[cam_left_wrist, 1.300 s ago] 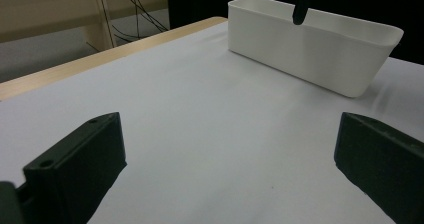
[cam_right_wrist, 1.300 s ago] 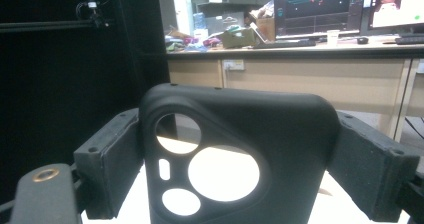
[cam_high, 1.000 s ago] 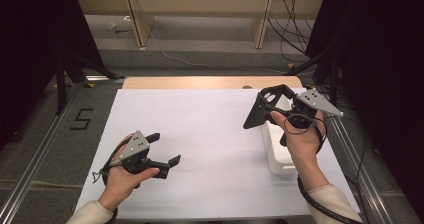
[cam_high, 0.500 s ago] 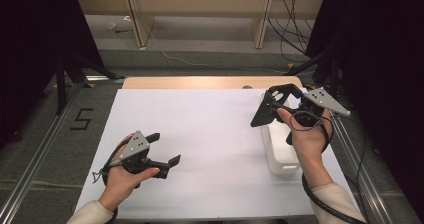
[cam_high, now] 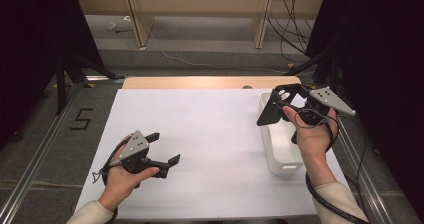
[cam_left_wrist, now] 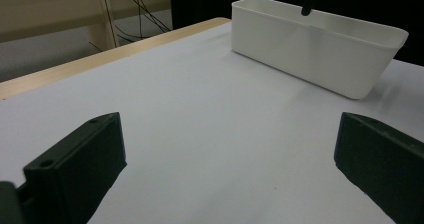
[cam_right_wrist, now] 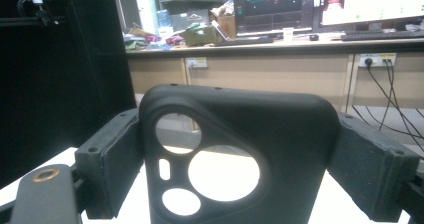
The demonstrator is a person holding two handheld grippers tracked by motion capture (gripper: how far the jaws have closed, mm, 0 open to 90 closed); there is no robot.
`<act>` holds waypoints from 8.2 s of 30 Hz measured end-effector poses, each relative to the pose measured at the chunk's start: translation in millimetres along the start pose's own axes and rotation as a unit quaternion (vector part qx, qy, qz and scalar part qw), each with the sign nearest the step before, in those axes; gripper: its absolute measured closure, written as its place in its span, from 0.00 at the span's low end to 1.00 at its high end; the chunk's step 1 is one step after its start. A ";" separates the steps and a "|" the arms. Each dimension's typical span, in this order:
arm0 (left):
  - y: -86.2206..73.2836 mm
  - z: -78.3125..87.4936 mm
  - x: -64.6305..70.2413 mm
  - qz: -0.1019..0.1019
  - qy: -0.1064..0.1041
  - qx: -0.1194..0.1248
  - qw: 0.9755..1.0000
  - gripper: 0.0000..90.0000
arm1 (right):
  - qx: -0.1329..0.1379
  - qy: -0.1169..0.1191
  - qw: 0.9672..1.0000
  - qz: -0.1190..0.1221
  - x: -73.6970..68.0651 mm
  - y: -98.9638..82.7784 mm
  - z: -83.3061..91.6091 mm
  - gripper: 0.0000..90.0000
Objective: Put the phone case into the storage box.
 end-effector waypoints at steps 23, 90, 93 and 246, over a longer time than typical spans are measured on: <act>0.3 0.4 -1.4 0.001 0.002 0.002 1.000 0.00 | -0.001 -0.027 1.000 -0.006 20.0 0.3 3.0 0.17; -0.6 -0.2 -3.1 0.003 0.005 0.002 1.000 0.00 | -0.033 -0.059 0.998 -0.003 42.3 -19.3 -6.1 0.17; -0.9 -0.5 -2.9 0.004 0.004 0.001 1.000 0.00 | -0.035 -0.058 0.998 -0.001 42.0 -20.6 -7.4 0.17; -2.1 -2.1 -2.6 0.010 -0.005 0.000 1.000 0.01 | -0.117 -0.093 0.989 0.018 67.5 -21.4 -101.3 0.17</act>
Point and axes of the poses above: each handheld gripper's, and its own axes: z roughly backward along the jaws, y roughly out of its top, x roughly to its right, the point moved 6 cm from there along -z, roughly forward along the jaws, and after that the axes turned 5 degrees about -x, right-handed, at the moved point
